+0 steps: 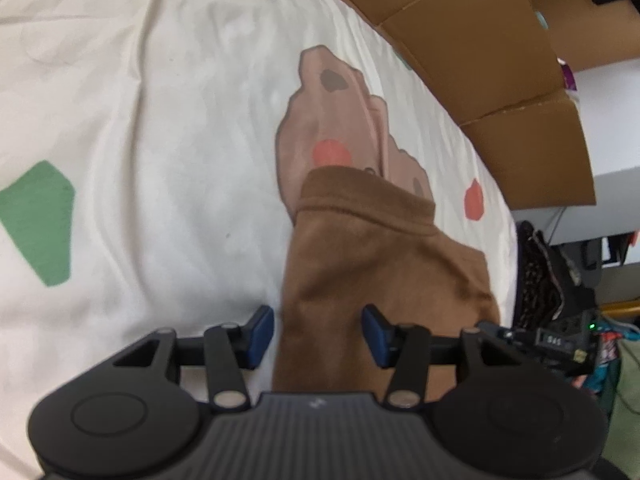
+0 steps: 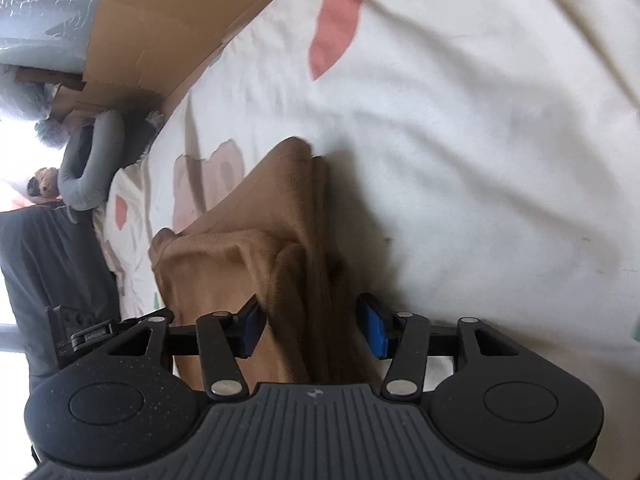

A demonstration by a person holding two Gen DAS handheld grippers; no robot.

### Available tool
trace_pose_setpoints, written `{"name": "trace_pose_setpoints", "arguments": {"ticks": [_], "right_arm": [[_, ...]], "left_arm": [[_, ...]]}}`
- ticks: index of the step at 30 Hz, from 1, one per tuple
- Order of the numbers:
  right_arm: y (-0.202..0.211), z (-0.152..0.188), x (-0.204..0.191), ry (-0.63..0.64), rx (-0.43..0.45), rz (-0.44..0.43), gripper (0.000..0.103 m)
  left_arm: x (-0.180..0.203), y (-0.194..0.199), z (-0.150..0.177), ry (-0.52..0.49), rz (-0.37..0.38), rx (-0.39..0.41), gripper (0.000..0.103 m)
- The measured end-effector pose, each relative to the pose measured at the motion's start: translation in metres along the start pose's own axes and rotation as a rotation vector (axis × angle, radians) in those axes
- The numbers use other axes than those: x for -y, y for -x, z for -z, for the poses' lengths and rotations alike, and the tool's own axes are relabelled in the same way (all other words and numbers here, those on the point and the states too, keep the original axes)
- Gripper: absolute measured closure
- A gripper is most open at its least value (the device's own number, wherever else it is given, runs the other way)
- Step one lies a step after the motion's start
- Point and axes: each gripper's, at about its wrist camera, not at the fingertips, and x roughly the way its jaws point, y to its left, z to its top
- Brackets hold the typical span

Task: Fold clothes
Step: 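Pinch and release the folded shirt end repeatedly with both grippers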

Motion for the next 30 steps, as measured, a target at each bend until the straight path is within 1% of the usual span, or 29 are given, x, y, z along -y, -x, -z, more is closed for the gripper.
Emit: {"name": "trace_pose_setpoints", "arguments": {"ticks": [1,2,3,4,5,6,7,8,10,12,14,16,18,19,20,21,22,23,24,25,26,30], "right_arm": [[-0.002,-0.001,-0.002,0.005,-0.004,-0.009,0.038],[-0.005,-0.002,-0.005,0.007,-0.009,-0.021,0.034],[-0.008,-0.002,-0.008,0.007,-0.012,-0.027,0.034],[-0.010,-0.004,-0.010,0.012,-0.015,-0.026,0.034],[-0.013,-0.005,-0.012,0.017,-0.017,-0.026,0.034],[-0.014,-0.006,-0.014,0.020,-0.020,-0.026,0.036],[-0.013,-0.007,-0.014,0.022,-0.021,-0.018,0.044],[-0.013,-0.007,-0.015,0.025,-0.023,-0.011,0.058],[-0.012,-0.008,-0.014,0.028,-0.027,0.002,0.075],[-0.008,-0.007,-0.011,0.025,-0.026,-0.015,0.079],[-0.004,-0.006,-0.013,0.034,-0.020,-0.027,0.080],[-0.002,-0.006,-0.015,0.046,-0.019,-0.030,0.080],[-0.002,-0.007,-0.015,0.053,-0.024,-0.017,0.076],[-0.004,-0.008,-0.013,0.046,-0.027,-0.001,0.071],[-0.005,-0.009,-0.010,0.035,-0.033,0.003,0.064],[-0.006,-0.010,-0.008,0.026,-0.035,0.001,0.061],[-0.006,-0.010,-0.005,0.021,-0.035,-0.003,0.060],[-0.007,-0.010,-0.004,0.017,-0.036,-0.006,0.060],[-0.008,-0.010,-0.003,0.013,-0.037,-0.009,0.060],[-0.008,-0.010,-0.001,0.009,-0.038,-0.011,0.060],[-0.009,-0.010,-0.002,0.009,-0.039,-0.011,0.060],[-0.013,-0.012,-0.001,0.013,-0.036,-0.011,0.060]], "left_arm": [[0.000,-0.001,-0.001,0.002,0.007,-0.002,0.063],[0.000,-0.003,-0.001,0.001,0.009,-0.005,0.077],[0.000,-0.005,-0.002,0.002,0.006,-0.007,0.084],[-0.001,-0.005,-0.002,0.006,-0.001,-0.002,0.095],[0.000,-0.004,-0.001,0.009,-0.009,0.012,0.098],[0.001,-0.002,-0.001,0.009,-0.014,0.025,0.099],[0.002,0.000,-0.001,0.007,-0.016,0.031,0.099],[0.002,0.001,-0.001,0.005,-0.019,0.033,0.100],[0.003,0.003,-0.001,0.001,-0.025,0.037,0.100],[0.000,0.005,-0.002,0.013,-0.026,0.042,0.100],[-0.004,0.008,-0.002,0.030,-0.026,0.050,0.101],[-0.006,0.009,-0.003,0.037,-0.026,0.052,0.101],[-0.004,0.007,-0.002,0.021,-0.025,0.042,0.101],[-0.003,0.006,-0.003,0.013,-0.023,0.036,0.099],[-0.003,0.005,-0.003,0.010,-0.019,0.032,0.097],[-0.003,0.005,-0.004,0.010,-0.013,0.029,0.093],[-0.003,0.004,-0.004,0.011,-0.005,0.028,0.086],[-0.004,0.004,-0.005,0.014,0.006,0.027,0.075],[-0.005,0.003,-0.005,0.017,0.018,0.024,0.069],[-0.005,0.001,-0.006,0.017,0.031,0.017,0.060],[-0.005,-0.001,-0.008,0.014,0.045,0.006,0.056],[-0.003,-0.007,-0.012,-0.005,0.060,-0.012,0.056]]}}
